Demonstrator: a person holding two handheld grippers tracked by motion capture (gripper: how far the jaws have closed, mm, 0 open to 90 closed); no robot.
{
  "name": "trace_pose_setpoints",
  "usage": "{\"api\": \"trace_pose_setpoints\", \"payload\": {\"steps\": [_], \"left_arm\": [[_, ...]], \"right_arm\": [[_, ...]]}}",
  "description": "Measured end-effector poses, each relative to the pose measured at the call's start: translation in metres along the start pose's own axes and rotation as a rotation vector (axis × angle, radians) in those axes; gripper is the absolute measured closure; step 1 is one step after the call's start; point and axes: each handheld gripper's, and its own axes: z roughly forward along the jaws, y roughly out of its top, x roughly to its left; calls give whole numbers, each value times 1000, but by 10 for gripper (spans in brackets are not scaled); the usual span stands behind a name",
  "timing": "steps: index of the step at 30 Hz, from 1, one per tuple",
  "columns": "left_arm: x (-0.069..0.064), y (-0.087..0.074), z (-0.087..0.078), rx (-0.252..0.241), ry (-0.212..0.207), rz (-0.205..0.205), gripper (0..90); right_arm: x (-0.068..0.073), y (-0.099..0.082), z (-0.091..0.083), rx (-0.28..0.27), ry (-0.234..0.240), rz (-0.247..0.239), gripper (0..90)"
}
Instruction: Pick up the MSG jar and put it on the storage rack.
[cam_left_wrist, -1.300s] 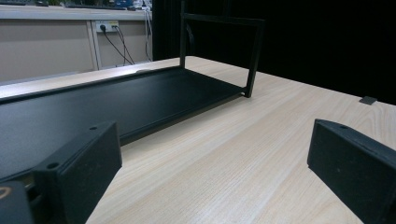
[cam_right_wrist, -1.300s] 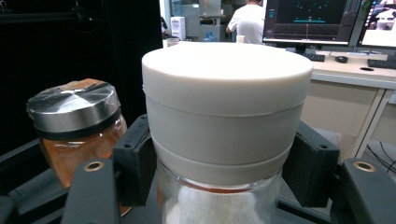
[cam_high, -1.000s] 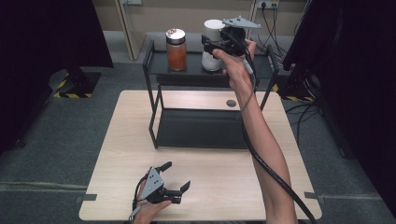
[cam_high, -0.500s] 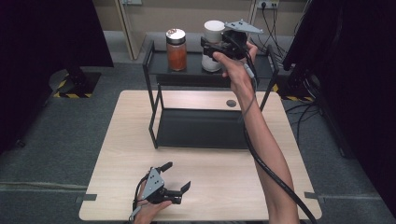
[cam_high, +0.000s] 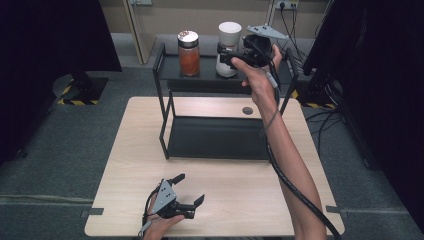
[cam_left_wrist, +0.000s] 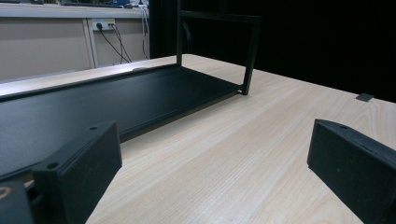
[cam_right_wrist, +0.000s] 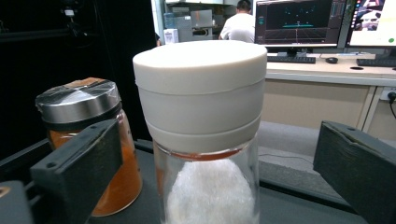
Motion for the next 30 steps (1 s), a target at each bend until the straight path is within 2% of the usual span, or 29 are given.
{"api": "trace_pose_setpoints", "payload": {"steps": [13,30], "left_arm": [[-1,0,0,-1,2,2,24],[0,0,0,-1,6,1,24]], "right_arm": [[-4,-12,-13,-6,44,-9,5],[-9,-29,-40,-35,118,-17,4]]}}
